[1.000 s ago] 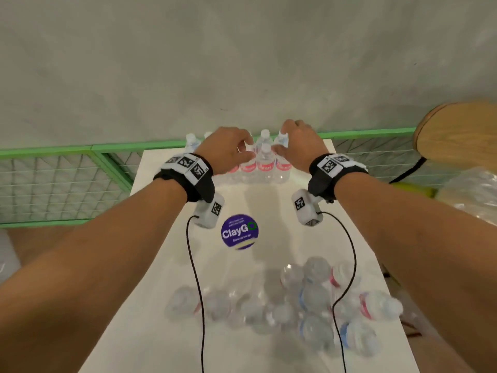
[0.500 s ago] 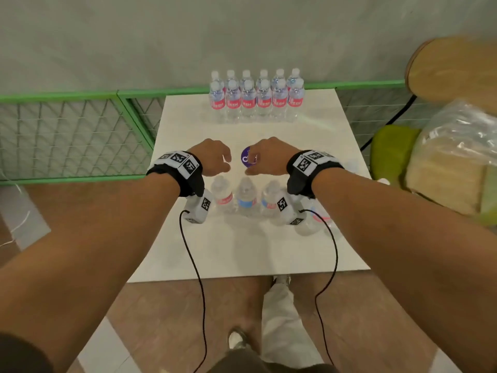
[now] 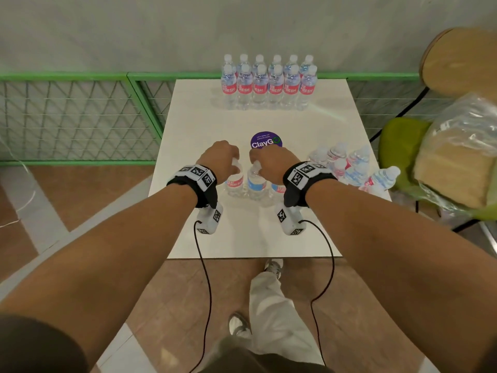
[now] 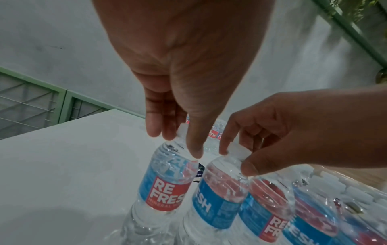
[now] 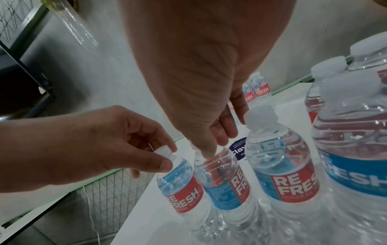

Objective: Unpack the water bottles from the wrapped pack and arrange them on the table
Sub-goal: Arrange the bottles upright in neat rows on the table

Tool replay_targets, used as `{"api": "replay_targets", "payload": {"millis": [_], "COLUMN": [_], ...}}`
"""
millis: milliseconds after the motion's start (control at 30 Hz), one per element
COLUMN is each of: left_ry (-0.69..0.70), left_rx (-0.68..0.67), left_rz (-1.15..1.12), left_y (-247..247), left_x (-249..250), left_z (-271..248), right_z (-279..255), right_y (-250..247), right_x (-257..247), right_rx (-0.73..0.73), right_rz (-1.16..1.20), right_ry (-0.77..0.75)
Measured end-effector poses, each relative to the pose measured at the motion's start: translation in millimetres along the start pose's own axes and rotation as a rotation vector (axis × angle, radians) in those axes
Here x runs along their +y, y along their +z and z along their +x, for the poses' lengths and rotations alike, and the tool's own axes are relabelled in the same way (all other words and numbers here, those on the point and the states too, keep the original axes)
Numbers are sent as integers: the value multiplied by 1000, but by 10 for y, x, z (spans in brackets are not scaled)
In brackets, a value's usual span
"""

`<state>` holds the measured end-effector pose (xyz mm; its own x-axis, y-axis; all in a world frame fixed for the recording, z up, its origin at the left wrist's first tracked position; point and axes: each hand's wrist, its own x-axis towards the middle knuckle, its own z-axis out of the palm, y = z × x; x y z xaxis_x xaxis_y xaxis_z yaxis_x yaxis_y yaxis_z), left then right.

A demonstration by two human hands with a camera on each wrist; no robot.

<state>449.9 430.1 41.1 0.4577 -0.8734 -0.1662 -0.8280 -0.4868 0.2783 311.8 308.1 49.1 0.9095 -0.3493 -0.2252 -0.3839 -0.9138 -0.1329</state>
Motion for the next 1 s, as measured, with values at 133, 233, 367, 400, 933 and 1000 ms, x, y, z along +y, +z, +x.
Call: {"api": "replay_targets", "payload": {"millis": [133, 233, 367, 400, 933, 1000], "left_ry": [37, 51, 40, 39, 10, 5], "left_rx": [-13, -34, -28, -21, 29, 39], "left_rz": [25, 38, 34, 32, 15, 12], "left_y": [-43, -150, -366, -442, -838, -838], "left_x": [-73, -163, -294, -320, -680, -710], "left_z": [141, 345, 749, 905, 2910, 3014], "right_z": [165, 395, 805, 949, 2820, 2924], "right_y": [-65, -155, -342, -417, -775, -772], "right_x": [45, 132, 353, 434, 1177, 1208], "right_rx": [-41, -59, -29, -10, 136, 138], "right_rz": [30, 39, 79, 94, 105, 115], "right_ry": [-35, -62, -15, -1, 122, 126]}}
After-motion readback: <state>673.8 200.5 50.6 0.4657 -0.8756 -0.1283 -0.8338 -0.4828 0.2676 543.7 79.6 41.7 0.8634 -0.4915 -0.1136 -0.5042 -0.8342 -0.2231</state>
